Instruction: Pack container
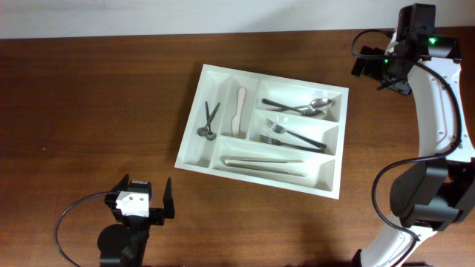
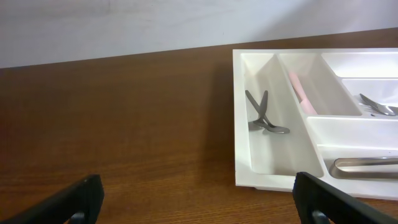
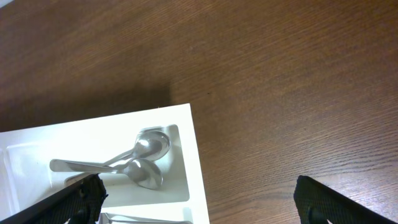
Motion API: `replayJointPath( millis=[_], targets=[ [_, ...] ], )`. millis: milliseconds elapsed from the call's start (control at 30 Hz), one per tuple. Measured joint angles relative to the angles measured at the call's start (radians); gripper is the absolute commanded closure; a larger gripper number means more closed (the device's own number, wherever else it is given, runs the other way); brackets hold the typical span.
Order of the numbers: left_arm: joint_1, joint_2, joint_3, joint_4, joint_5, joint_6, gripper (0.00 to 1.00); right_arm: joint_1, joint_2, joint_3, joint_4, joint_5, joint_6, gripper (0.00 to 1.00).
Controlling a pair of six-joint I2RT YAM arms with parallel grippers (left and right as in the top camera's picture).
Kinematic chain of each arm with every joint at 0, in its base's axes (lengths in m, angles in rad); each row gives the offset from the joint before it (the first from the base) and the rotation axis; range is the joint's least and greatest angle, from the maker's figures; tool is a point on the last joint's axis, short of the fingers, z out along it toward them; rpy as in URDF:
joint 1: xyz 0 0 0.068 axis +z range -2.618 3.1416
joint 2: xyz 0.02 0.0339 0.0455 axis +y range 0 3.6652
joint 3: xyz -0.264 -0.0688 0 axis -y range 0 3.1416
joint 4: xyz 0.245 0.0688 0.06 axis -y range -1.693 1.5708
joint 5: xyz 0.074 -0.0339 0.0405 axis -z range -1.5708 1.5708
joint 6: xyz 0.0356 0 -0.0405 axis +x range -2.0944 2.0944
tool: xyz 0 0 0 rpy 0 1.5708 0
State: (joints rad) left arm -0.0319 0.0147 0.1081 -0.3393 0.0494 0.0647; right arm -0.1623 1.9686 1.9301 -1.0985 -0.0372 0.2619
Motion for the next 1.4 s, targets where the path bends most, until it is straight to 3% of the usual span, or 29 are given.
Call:
replayJointPath(
  millis=[300, 400, 533, 767, 1000, 1233, 1400],
  targets=[
    [0.0, 0.0, 0.0, 0.0, 0.0, 0.0, 0.01, 0.0, -0.019, 0.0, -0.002, 0.004, 0.0, 0.01],
    [0.0, 0.0, 0.0, 0.0, 0.0, 0.0, 0.01, 0.008, -0.091, -0.017, 0.011, 0.018, 0.0, 0.01],
    [0.0, 0.0, 0.0, 0.002, 0.0, 0.0, 0.01, 0.058, -0.316, -0.116, 0.111, 0.089, 0.0, 0.01],
    [0.0, -0.002, 0.0, 0.003, 0.0, 0.0, 0.01, 0.23, -0.751, -0.534, 0.361, 0.216, 0.0, 0.01],
    [0.0, -0.003, 0.0, 0.002, 0.001, 0.0, 0.01, 0.258, -1.076, -0.986, 0.595, 0.243, 0.0, 0.02],
    [0.0, -0.003, 0.0, 0.002, 0.001, 0.0, 0.01, 0.258, -1.421, -1.326, 0.655, 0.195, -0.042, 0.01],
    [0.0, -0.003, 0.0, 0.003, 0.001, 0.0, 0.01, 0.245, -1.58, -1.471, 0.662, 0.145, -0.06, 0.01]
  ],
)
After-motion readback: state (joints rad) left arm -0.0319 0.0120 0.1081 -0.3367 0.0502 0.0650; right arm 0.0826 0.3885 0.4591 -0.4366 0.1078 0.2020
